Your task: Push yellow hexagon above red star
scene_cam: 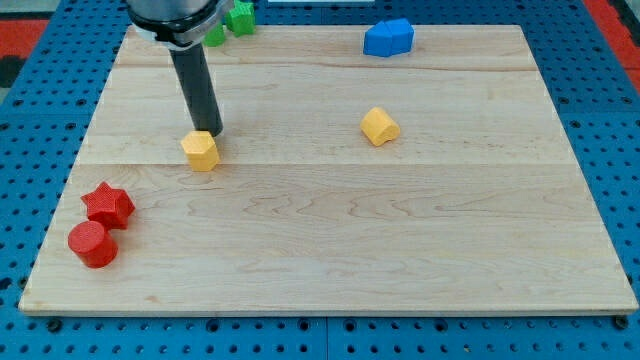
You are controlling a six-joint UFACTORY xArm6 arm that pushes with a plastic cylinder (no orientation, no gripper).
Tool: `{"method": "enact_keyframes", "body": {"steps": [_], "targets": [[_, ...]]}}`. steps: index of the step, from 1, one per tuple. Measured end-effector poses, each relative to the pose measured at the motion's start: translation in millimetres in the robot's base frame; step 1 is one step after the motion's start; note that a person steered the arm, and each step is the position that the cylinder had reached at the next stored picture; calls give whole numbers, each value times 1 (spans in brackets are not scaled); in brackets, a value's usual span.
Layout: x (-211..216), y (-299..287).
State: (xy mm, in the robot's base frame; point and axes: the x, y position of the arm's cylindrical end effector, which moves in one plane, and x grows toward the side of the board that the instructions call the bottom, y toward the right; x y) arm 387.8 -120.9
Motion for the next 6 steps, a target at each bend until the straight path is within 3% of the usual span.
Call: {"method": "enact_keyframes", "body": {"steps": [1, 2, 3, 4, 5, 6], "targets": [[15, 33], [38, -37], [8, -43], [27, -54], [76, -79], [66, -35]]}}
